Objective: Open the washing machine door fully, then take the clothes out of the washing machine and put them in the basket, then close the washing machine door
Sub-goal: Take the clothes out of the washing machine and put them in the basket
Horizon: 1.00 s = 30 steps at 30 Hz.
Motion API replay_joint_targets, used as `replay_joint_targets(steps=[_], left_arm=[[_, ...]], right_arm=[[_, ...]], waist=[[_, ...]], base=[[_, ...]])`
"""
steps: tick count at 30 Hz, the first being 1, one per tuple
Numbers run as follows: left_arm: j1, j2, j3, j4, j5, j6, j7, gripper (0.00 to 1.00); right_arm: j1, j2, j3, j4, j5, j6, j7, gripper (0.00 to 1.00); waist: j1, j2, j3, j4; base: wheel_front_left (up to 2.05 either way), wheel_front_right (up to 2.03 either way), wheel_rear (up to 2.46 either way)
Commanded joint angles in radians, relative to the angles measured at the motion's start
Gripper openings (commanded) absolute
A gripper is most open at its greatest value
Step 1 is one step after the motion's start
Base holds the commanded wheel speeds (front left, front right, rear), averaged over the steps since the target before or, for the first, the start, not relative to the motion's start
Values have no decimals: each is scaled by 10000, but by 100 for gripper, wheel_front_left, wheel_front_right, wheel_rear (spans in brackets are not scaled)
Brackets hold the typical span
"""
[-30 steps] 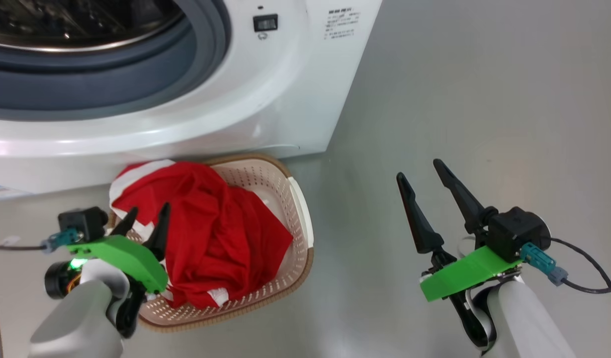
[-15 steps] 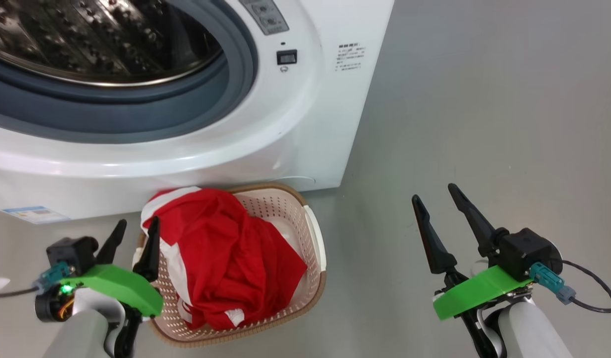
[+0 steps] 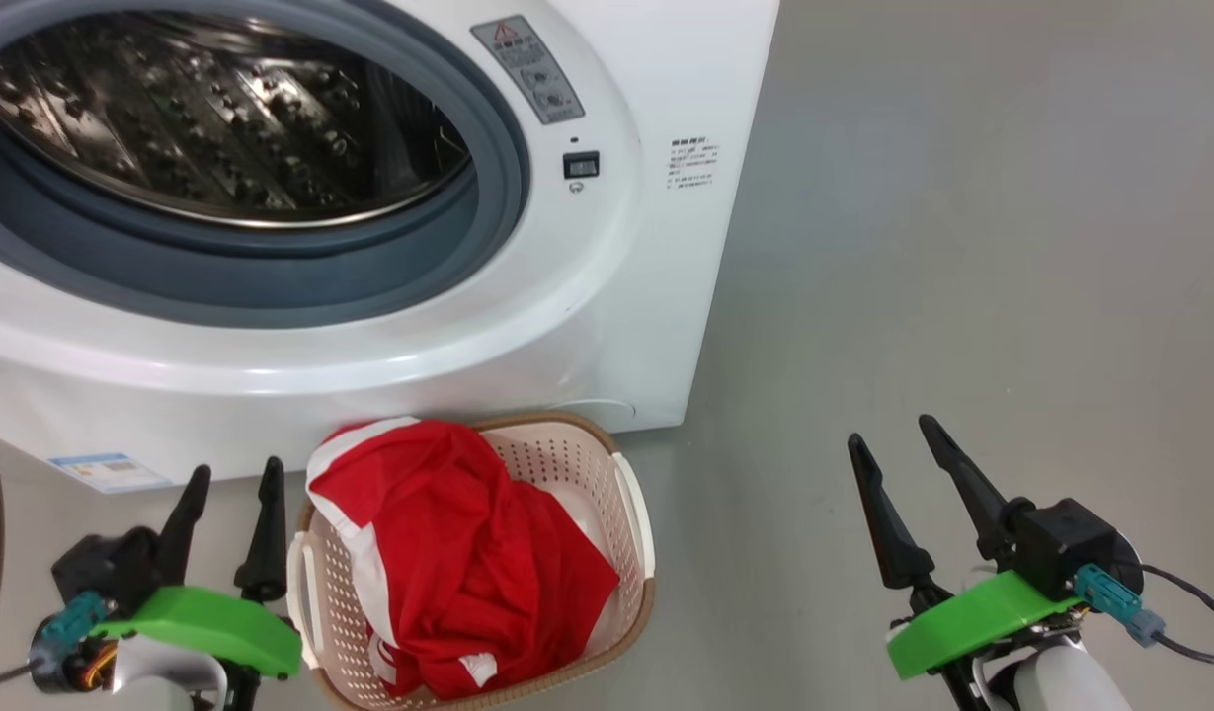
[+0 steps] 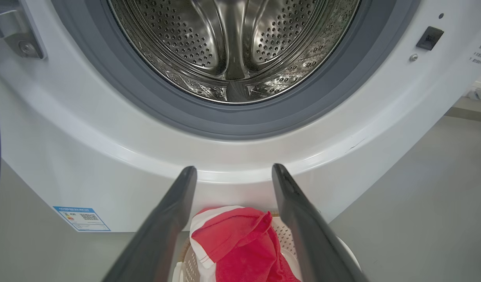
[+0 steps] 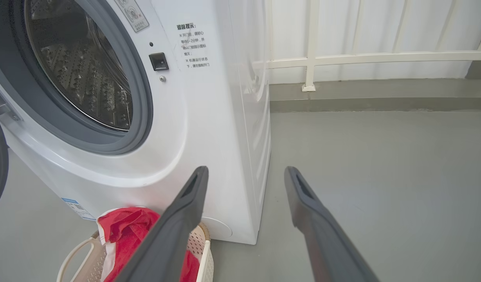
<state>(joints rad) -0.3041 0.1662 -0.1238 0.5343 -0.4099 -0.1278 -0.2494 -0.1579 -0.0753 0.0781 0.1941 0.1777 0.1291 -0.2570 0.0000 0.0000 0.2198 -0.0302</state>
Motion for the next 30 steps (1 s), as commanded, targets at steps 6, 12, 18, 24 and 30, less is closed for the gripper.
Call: replay_joint_targets(steps=[6, 12, 18, 24, 30], left_arm=[[692, 78, 900, -1116, 597, -28, -124, 100], [1368, -74, 1334, -1826, 954, -28, -124, 100], [2029, -183, 1729, -2441, 1193, -28, -124, 100], [2618, -286, 2054, -3027, 1375, -28, -124, 100], [3013, -388, 2232, -3434, 1494, -28, -124, 100]], right_arm=[[391, -151, 10, -273, 81, 16, -48, 100], [760, -208, -189, -341, 116, 16, -48, 100], [1088, -251, -254, -395, 144, 16, -48, 100], [1324, -278, -324, -458, 165, 16, -48, 100], [1483, -248, -385, -517, 169, 16, -48, 100]], waist=[[0, 0, -537, 22], [0, 0, -891, 42], [0, 0, -1175, 40], [0, 0, -1330, 45], [0, 0, -1369, 84]], base=[[0, 0, 0], [0, 0, 0], [0, 0, 0], [0, 0, 0], [0, 0, 0]])
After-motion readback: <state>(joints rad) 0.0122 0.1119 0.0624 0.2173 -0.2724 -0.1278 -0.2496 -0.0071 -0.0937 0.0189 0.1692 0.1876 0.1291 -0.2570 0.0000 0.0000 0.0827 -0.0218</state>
